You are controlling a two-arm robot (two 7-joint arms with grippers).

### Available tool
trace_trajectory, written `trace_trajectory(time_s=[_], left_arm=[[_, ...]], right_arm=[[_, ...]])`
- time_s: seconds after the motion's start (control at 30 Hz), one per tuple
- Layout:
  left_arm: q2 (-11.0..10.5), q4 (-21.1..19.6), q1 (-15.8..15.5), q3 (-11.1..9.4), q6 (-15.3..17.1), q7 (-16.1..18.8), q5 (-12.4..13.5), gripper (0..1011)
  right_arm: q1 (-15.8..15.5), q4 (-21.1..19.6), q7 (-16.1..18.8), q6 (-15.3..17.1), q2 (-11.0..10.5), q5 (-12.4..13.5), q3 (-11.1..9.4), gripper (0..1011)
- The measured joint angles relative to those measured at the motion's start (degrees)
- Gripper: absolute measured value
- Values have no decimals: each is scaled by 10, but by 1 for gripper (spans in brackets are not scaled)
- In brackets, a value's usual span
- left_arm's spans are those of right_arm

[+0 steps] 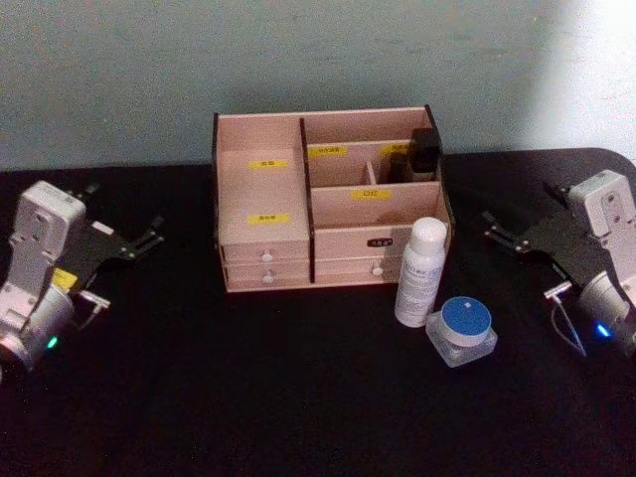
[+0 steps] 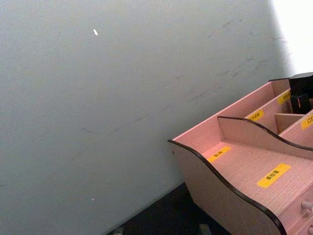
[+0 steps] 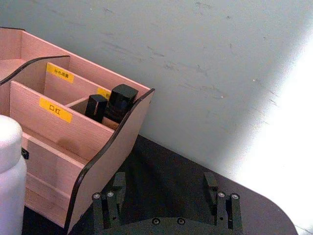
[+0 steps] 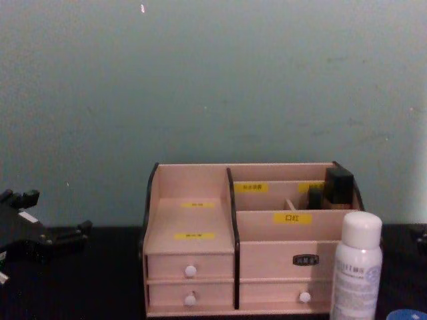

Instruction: Pick up the facial cleanser and watermelon frost from the table and place them into the tiered storage box.

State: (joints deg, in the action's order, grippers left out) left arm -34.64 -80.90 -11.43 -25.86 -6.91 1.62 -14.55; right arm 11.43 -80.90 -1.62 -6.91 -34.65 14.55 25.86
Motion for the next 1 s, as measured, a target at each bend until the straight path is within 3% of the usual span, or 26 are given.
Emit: trace_trajectory(time_s=[1.0], left_arm=[[0,0,0,0,0,0,0,1001]], right_arm=[[0,0,0,0,0,0,0,1000]])
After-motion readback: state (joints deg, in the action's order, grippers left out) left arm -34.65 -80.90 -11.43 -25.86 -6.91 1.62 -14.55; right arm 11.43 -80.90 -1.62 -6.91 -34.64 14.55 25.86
